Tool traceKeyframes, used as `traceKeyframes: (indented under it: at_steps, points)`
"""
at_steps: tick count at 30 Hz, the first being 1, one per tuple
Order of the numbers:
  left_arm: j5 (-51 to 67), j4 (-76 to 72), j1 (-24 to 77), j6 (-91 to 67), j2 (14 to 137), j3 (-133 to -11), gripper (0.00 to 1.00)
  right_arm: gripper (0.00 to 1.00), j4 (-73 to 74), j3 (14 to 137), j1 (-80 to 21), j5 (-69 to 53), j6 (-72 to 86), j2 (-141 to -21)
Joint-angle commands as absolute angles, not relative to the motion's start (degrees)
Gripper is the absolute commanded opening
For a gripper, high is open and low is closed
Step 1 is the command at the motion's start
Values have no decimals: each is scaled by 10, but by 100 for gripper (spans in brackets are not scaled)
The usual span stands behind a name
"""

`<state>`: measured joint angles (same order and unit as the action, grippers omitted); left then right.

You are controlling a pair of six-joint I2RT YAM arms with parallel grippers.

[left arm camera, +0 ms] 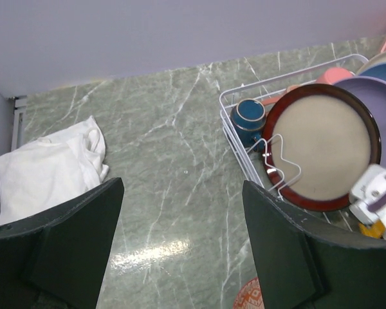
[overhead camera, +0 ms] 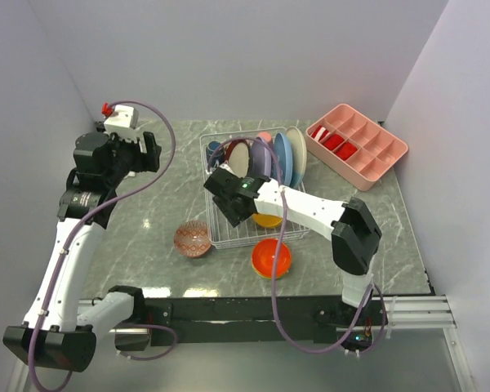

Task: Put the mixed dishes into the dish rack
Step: Pick up the bowl from the dish rack.

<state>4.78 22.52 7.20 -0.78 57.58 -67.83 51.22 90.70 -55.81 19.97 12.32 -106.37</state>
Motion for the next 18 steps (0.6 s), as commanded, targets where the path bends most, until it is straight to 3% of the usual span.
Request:
traceKeyframes:
  at_steps: [1, 18]
  points:
    - [67, 207, 69, -20, 576, -679, 81, 63, 500, 915, -550, 253, 126, -1107]
    - [83, 195, 56, -31, 589, -685, 82, 51, 521, 911, -522, 270, 131, -1140]
